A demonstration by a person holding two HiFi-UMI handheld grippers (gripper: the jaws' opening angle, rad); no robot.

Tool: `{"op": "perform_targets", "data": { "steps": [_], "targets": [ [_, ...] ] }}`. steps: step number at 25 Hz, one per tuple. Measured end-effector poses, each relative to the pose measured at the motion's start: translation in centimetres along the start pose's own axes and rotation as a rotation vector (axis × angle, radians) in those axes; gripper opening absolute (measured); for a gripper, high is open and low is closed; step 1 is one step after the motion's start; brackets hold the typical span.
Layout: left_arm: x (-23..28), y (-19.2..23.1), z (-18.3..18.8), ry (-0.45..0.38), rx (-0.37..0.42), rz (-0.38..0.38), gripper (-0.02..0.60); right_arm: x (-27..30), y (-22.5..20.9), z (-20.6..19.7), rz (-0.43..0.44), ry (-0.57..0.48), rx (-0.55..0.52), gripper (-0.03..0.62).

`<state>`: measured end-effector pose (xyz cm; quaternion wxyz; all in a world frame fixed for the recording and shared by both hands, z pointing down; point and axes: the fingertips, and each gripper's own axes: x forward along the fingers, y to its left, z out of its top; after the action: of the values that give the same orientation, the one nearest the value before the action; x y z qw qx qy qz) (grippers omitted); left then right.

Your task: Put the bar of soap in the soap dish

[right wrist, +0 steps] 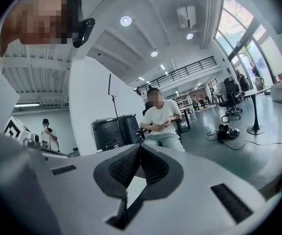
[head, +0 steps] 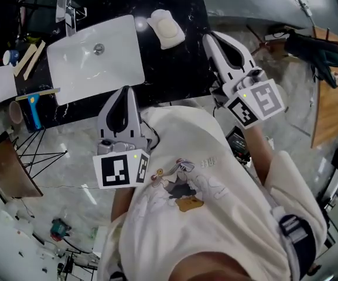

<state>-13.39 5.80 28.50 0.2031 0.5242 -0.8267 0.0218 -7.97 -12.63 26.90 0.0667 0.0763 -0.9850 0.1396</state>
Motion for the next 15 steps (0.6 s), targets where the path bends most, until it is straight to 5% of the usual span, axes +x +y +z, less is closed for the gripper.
{"op": "perform_targets", "data": {
  "steps": [5,11,15],
  "targets": [
    [-0.4,-0.2,-0.7,0.009,-0.026,0.007,0.006,-0.3,0.4,-0.9,0.030,0.030,0.009,0.006],
    [-0.3,-2.0,0.0,-0.013,0.015,-0.102,0.006,-1.7,0.6,-1.5,-0.044,0.040,-0.030,0.006],
    [-2.4,-2.9,0.2,-0.045,0.053,-0.124,0.006,-2.4,3.0,-1.7,-0.010,0.036,-0.004,0.006]
  ]
}}
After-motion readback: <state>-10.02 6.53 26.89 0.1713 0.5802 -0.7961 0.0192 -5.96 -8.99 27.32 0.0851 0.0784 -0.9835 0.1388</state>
